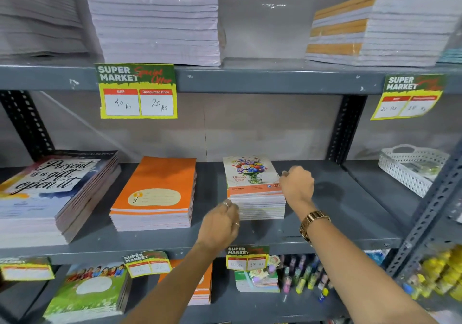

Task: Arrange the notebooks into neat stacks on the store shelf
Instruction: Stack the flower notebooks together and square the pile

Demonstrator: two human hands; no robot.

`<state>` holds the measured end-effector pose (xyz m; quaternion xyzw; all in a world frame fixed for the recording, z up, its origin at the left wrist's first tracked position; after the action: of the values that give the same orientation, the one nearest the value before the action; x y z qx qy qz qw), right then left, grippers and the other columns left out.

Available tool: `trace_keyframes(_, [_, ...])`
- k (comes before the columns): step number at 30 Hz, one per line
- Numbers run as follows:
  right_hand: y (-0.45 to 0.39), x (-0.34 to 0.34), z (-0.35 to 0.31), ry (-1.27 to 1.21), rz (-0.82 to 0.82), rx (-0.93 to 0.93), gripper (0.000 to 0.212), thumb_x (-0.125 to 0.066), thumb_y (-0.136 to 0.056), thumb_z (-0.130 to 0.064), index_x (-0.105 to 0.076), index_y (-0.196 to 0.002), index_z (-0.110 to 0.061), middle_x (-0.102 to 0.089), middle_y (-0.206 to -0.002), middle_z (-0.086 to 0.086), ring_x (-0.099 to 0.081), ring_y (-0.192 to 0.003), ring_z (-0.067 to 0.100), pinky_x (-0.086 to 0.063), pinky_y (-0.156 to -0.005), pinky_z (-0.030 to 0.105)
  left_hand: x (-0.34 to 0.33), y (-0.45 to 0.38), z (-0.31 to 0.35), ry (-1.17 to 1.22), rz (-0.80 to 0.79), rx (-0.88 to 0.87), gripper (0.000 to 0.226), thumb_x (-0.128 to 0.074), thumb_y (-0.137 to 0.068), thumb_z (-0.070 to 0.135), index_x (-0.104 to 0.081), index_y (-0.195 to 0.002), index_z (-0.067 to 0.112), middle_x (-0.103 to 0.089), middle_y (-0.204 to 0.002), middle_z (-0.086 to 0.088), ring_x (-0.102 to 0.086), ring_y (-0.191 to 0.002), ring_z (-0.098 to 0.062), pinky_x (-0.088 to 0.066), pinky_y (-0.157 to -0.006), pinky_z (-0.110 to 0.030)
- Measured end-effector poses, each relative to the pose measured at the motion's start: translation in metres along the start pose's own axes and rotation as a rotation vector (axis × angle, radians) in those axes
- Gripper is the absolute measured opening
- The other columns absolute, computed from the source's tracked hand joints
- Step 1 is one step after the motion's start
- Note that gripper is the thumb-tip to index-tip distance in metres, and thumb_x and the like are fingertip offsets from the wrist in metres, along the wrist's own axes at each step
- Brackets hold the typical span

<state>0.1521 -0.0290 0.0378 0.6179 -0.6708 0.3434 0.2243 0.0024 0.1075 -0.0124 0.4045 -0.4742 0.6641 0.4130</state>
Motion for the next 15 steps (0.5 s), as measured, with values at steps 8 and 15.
trace_keyframes(8, [-0.007,-0.017,0.034,-0.382,-0.143,-0.138,0.029,-0.047,-0.095,-0.012,-0.067,-0.105,0.006,-0.068,-0.114,0.022,-0.06,-0.106,0.035,-0.046,-0.089,0.035,0.012,-0.019,-0.019,0.357,0.168,0.296,0.042,-0.046,-0.095,0.025,-0.036,-0.135,0.013,-0.041,-0.145,-0.008,-0.048,-0.127,-0.024,-0.047,-0.1,-0.035])
trace_keyframes(15, [0.014,-0.036,0.045,-0.448,-0.12,-0.004,0.033,-0.043,-0.097,-0.014,-0.068,-0.081,0.0,-0.069,-0.083,0.012,-0.06,-0.075,0.024,-0.042,-0.062,0.025,-0.016,-0.024,-0.017,0.598,0.024,0.379,0.044,-0.044,-0.097,0.024,-0.031,-0.138,0.02,-0.053,-0.137,-0.006,-0.054,-0.122,-0.025,-0.051,-0.098,-0.042])
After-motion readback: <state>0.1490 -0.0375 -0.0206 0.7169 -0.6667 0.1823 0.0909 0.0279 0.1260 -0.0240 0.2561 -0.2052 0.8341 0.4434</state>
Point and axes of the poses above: each hand's wrist, its own y-axis away from the middle knuckle, its own x-axis out of the back of the hand, z = x × y, the point moved 7 cm from there along -y, towards the middle knuckle
